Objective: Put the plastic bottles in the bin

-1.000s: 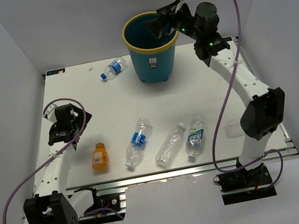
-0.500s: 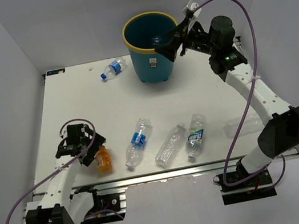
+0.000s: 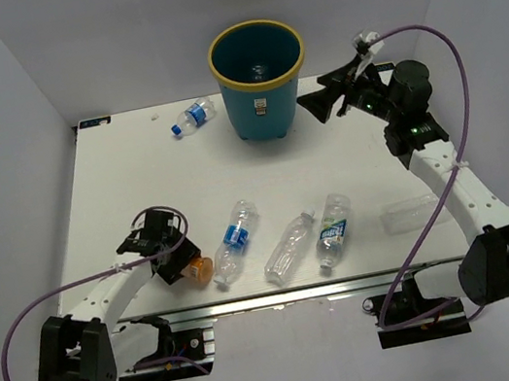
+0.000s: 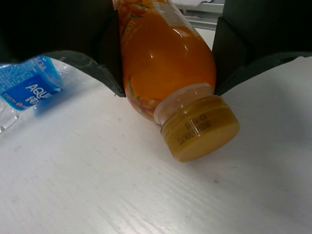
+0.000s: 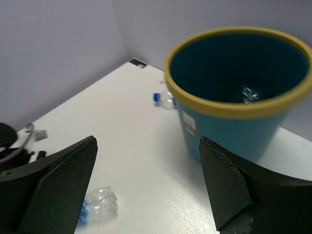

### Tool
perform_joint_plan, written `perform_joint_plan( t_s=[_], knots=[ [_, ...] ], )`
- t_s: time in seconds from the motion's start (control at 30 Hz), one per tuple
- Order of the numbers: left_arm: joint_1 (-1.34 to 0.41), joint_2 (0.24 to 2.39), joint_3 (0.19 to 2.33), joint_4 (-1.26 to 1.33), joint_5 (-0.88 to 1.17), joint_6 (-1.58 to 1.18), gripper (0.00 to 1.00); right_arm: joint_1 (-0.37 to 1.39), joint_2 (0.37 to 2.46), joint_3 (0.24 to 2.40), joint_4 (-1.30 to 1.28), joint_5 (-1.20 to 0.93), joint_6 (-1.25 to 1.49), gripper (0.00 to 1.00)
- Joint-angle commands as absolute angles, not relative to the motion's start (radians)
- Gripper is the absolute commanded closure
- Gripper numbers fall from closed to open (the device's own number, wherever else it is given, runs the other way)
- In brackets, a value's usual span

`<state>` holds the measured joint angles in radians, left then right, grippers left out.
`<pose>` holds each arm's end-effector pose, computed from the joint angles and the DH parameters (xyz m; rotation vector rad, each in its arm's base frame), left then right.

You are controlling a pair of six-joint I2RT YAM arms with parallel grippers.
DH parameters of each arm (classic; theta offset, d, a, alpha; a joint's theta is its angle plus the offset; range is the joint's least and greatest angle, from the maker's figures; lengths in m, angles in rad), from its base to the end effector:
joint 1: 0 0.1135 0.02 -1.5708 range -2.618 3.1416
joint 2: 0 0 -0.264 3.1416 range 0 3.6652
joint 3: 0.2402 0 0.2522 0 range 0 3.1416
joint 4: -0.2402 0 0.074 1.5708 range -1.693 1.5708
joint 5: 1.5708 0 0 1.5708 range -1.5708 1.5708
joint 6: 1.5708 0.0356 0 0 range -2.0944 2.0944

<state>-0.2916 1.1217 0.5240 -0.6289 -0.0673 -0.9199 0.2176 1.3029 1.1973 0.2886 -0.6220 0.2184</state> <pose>0.1717 -0.0491 0.1600 -0.8852 2.6711 -0.2006 0.2897 0.0853 0.4207 -0.5292 1.3713 0.7867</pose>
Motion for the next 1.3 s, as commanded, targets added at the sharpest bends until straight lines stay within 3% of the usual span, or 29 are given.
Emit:
perform_joint_plan(
  t_s=[0.0,0.13,0.37,0.5,0.6,0.73,0.8,0.83,0.9,1.0,1.27],
  knots=[
    [-0.301,1.121,0.593,-0.607,-0.099,-0.924,0.58,0.183,1.227,1.088,0.383,-0.502,0.288,0.11],
    [-0.301,1.166,0.776,-0.556,-0.143,-0.882,0.65,0.172,1.122,0.951,0.377,-0.355,0.266,0.11],
    [-0.321,1.422,1.262,-0.273,-0.071,-0.811,0.66,0.123,0.960,0.747,0.313,0.092,0.420,0.11],
    [-0.340,1.652,1.694,-0.239,-0.009,-0.686,0.59,0.114,0.939,0.709,0.275,0.067,0.388,0.11],
    [-0.365,1.842,1.898,-0.207,0.107,-0.611,0.52,0.109,0.910,0.667,0.250,0.084,0.388,0.11],
    [-0.405,2.081,2.330,-0.273,0.118,-0.557,0.49,0.107,0.871,0.600,0.230,0.031,0.423,0.11],
    [-0.410,2.146,2.365,-0.211,0.144,-0.540,0.36,0.109,0.868,0.566,0.230,-0.007,0.425,0.11],
    [-0.411,2.154,2.353,-0.174,0.147,-0.541,0.15,0.110,0.874,0.560,0.232,-0.067,0.425,0.11],
    [-0.411,2.175,2.361,-0.129,0.156,-0.538,0.02,0.112,0.887,0.574,0.169,-0.110,0.433,0.11],
    [-0.422,2.221,2.476,-0.161,0.153,-0.491,0.02,0.139,0.907,0.588,0.032,-0.181,0.411,0.11],
    [-0.431,2.036,2.431,-0.113,0.074,-0.402,0.02,0.287,0.902,0.532,-0.123,-0.097,0.405,0.10]
  ],
)
